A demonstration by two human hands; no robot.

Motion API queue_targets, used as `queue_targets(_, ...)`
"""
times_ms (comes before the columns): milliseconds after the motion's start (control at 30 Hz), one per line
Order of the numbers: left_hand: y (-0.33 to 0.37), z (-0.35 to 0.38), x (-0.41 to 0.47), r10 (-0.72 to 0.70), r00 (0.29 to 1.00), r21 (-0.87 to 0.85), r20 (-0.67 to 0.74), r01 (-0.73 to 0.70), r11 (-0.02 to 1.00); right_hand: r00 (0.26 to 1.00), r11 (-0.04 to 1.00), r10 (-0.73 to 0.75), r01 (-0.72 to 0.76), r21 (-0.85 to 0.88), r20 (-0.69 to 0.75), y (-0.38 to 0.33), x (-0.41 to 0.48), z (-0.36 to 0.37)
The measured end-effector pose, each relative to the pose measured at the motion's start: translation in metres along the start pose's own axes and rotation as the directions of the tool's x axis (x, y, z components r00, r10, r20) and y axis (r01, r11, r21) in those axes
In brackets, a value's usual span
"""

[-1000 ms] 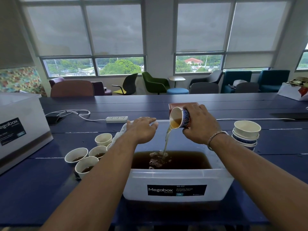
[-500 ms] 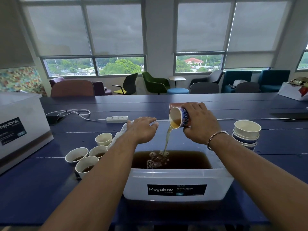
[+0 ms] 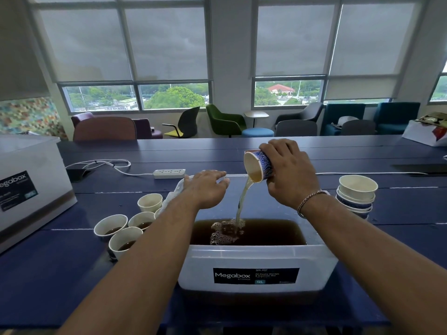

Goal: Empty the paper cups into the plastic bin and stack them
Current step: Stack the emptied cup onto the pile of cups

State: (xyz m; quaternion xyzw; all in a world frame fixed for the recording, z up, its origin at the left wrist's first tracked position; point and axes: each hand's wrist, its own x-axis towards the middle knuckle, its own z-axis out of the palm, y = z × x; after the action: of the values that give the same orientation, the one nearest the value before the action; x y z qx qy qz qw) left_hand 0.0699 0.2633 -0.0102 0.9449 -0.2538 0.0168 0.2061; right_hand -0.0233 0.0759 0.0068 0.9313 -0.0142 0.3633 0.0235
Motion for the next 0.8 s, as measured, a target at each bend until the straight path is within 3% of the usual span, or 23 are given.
queue_targets(267,-0.001,0.001,0.002,-0.004,1.000,0.002,0.003,0.004,1.000,0.994,0.995,-0.084,0.079,-0.065,-0.067,-0.002,0.004,-0.002)
queue_targets(400,-0.001,0.000,0.001,0.006,1.000,-0.006,0.001,-0.006,1.000,0.998,0.994,-0.063,0.062,-0.092,-0.003,-0.002,0.001,-0.001)
queue_targets(533,0.005,-0.002,0.001,-0.034,0.999,-0.047,-0.018,0.033,0.998,0.986,0.983,0.106,-0.124,0.137,0.128,-0.004,-0.002,-0.006)
queue_targets(667,0.047,-0.019,0.003,-0.044,0.990,-0.358,-0.137,-0.008,0.934,0.955,0.933,0.213,-0.262,0.245,0.208,0.009,0.002,-0.012)
queue_targets(800,0.110,-0.025,0.008,0.018,1.000,-0.677,-0.026,-0.031,0.735,0.930,0.890,0.328,-0.364,0.276,0.169,0.033,-0.004,-0.024)
